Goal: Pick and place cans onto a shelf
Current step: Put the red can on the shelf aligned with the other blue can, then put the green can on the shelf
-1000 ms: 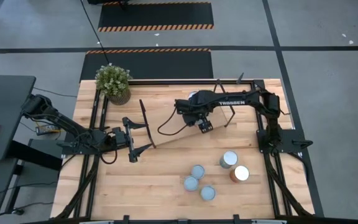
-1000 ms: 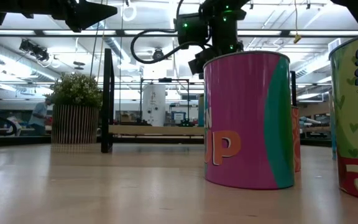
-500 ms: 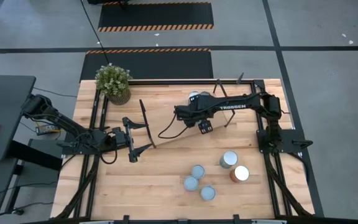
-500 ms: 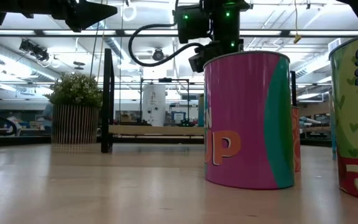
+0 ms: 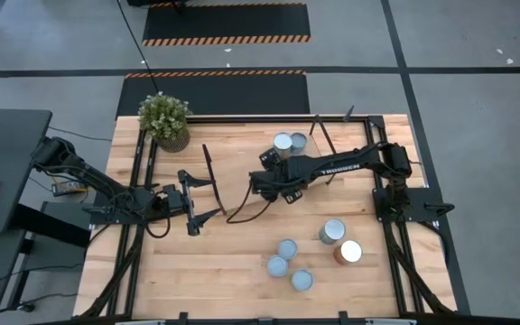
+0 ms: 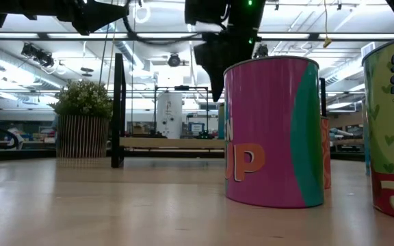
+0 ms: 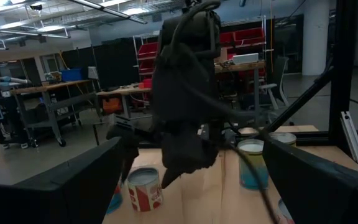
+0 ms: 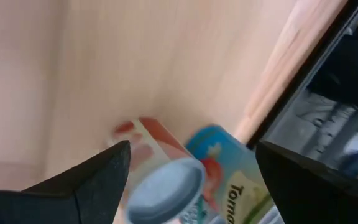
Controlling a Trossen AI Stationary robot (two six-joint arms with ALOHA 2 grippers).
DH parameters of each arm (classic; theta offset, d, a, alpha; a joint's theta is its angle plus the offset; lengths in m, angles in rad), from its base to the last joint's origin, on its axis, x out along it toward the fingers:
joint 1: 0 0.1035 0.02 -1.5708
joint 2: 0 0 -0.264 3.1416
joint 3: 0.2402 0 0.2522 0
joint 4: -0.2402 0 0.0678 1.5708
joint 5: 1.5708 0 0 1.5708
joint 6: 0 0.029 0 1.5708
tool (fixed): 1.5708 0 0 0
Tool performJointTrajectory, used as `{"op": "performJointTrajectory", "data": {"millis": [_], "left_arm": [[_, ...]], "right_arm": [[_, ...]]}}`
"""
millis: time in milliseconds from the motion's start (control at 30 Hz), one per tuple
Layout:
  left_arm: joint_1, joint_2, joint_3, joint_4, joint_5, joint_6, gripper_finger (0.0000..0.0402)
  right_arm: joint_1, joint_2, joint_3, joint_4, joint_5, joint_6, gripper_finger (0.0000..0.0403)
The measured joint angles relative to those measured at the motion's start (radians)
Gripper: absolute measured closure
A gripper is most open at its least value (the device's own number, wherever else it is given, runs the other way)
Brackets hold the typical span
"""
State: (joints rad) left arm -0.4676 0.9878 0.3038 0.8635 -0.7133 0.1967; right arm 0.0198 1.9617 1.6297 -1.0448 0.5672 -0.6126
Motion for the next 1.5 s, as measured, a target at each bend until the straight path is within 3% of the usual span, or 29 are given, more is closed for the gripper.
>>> {"op": "performJointTrajectory", "data": {"millis": [300,467,567,767,933,1500], "left_arm": [[0.000,0.000,0.000,0.000,0.000,0.009,0.0013],[0.000,0.000,0.000,0.000,0.000,0.009,0.0013],[0.000,0.000,0.000,0.000,0.000,0.009,0.0013],[0.000,0.000,0.000,0.000,0.000,0.008,0.0013],[0.000,0.000,0.000,0.005,0.000,0.006,0.0013],[0.000,0.000,0.000,0.007,0.000,0.004,0.0013]], "right_arm": [[-0.039,0.000,-0.065,0.034,0.055,-0.016,0.0049],[-0.002,-0.001,-0.037,0.019,0.081,0.015,0.0049],[0.033,-0.011,-0.007,0.014,0.002,0.089,0.0049],[0.101,-0.045,0.022,-0.013,-0.284,0.303,0.0049],[0.157,-0.083,0.024,-0.011,-0.444,0.529,0.0049],[0.346,-0.069,-0.011,-0.227,-0.464,0.827,0.0049]]}}
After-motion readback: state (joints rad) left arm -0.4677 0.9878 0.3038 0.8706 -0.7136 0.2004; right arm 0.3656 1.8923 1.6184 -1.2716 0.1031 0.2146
